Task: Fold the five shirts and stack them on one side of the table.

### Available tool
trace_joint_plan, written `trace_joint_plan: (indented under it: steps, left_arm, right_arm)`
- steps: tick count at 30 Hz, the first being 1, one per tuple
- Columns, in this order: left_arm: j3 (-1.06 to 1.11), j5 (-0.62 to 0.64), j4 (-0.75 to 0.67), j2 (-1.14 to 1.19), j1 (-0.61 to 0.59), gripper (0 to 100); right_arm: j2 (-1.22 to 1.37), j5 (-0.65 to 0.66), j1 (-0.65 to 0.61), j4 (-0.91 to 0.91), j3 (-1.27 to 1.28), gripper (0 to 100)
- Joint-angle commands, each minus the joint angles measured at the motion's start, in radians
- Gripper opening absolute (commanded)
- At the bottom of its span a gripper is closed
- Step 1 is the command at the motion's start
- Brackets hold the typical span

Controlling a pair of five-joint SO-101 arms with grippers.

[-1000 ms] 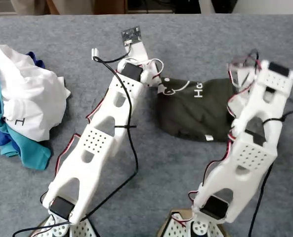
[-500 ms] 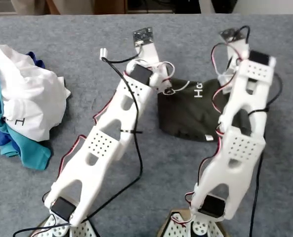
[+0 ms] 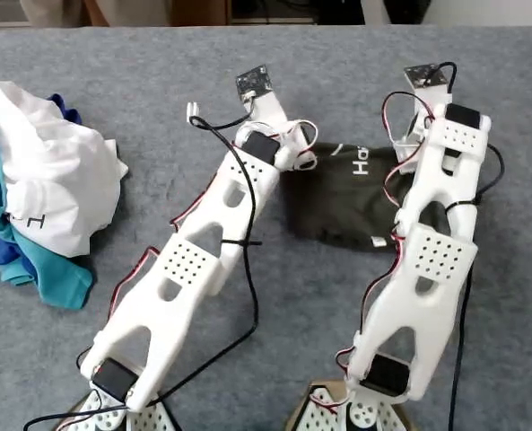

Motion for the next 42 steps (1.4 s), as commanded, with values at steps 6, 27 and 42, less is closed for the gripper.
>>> trace_joint_plan:
  steps: [6, 27, 42]
  left_arm:
    - [-0.089, 0.006, 0.043, -0.025, -0.018, 2]
    - [-0.124, -0.821, 0.491, -0.529, -0.060, 2]
    - [0.184, -0.902, 0.609, -0.834, -0.448, 2]
  right_arm:
    - [-0.010, -0.008, 0.061, 0.232, -0.343, 0.3]
    - [-0.782, 0.069, 0.214, 0.318, 0.590, 0.2]
    - [-1.202, -0.199, 0.219, -0.135, 1.366, 14.3]
